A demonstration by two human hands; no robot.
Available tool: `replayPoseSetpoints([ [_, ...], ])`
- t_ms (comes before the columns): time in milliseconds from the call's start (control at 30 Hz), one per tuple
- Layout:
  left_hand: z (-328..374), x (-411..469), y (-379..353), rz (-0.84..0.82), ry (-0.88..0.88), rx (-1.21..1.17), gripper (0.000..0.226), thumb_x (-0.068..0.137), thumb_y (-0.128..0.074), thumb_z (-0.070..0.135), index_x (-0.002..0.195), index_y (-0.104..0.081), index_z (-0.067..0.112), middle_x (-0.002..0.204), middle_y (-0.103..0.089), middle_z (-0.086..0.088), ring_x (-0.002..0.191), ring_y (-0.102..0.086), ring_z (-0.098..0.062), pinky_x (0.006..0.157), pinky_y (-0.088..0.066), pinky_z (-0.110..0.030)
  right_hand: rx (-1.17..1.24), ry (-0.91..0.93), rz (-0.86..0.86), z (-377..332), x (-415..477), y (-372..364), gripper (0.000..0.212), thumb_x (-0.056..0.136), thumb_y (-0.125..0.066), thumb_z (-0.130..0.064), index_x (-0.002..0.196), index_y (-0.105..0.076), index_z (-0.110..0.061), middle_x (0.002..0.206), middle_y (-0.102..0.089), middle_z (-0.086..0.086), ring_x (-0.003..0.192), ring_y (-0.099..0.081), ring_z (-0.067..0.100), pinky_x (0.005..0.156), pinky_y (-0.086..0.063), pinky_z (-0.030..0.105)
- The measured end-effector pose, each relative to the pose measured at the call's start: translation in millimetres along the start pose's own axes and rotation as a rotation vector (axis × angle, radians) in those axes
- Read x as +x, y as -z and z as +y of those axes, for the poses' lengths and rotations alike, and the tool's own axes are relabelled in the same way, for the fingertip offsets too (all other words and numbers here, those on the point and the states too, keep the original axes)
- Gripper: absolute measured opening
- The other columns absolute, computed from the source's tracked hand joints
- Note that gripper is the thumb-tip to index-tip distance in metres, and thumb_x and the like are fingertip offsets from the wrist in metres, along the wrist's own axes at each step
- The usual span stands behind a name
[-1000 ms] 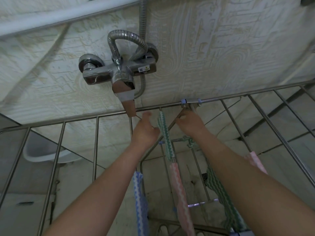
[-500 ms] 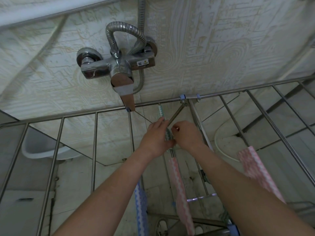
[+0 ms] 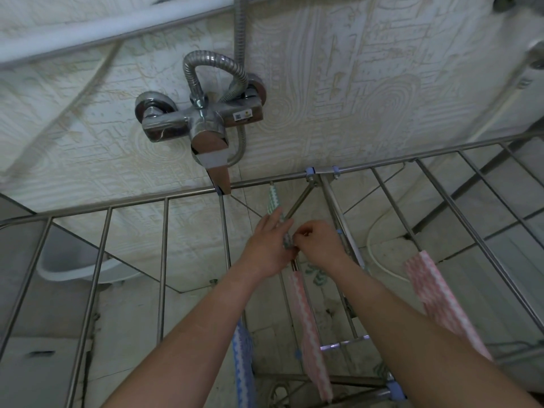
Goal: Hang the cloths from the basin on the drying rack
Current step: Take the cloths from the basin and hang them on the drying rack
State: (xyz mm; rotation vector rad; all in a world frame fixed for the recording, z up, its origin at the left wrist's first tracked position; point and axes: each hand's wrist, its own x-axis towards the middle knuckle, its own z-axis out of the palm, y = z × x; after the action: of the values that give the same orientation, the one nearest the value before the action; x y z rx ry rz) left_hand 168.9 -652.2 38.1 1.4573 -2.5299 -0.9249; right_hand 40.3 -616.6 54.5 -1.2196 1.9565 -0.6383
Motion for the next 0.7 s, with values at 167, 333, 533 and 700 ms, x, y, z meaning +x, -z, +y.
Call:
replayPoseSetpoints([
  [167, 25, -26, 15, 0.133, -0.094, -0.235, 0.053, 0.093, -0.056, 0.03, 0.142, -0.039, 0.025, 0.155, -0.026, 0.002, 0.143, -0.02, -0.012, 0.116, -0.014, -0.025, 0.528, -0.118, 0.124, -21, -28, 44, 0.012, 0.086, -0.055, -0.001, 0.082, -0.06, -0.011, 0.078, -0.058, 0.004, 0.077, -0.056, 0.018, 0.069, -0.051, 0.029],
  [333, 58, -62, 27, 0.142, -0.033, -0.825, 0.019, 0.088, -0.066, 0.024, 0.095, -0.066, 0.042, 0.103, -0.069, 0.017, 0.105, -0.062, -0.005, 0.097, -0.049, -0.036, 1.417, -0.21, -0.107, -26, -58, 79, 0.017, 0.09, -0.044, 0.005, 0.1, -0.057, 0.0, 0.087, -0.063, 0.016, 0.078, -0.063, 0.021, 0.075, -0.06, 0.031],
  [533, 70, -85, 31, 0.316, 0.069, -0.943, 0.011, 0.083, -0.071, 0.017, 0.093, -0.069, 0.023, 0.09, -0.07, 0.006, 0.082, -0.063, 0.0, 0.073, -0.049, -0.012, 1.62, -0.229, -0.213, -41, -80, 69, 0.021, 0.096, -0.038, 0.0, 0.099, -0.058, 0.003, 0.08, -0.069, 0.016, 0.069, -0.069, 0.02, 0.066, -0.06, 0.027],
  [700, 66, -101, 41, 0.327, 0.062, -0.946, 0.009, 0.092, -0.058, 0.015, 0.085, -0.065, 0.014, 0.078, -0.063, 0.004, 0.073, -0.058, -0.003, 0.069, -0.047, -0.016, 1.59, -0.216, -0.29, -44, -91, 61, 0.023, 0.098, -0.04, -0.004, 0.111, -0.058, 0.004, 0.089, -0.071, 0.015, 0.072, -0.071, 0.019, 0.057, -0.059, 0.022],
])
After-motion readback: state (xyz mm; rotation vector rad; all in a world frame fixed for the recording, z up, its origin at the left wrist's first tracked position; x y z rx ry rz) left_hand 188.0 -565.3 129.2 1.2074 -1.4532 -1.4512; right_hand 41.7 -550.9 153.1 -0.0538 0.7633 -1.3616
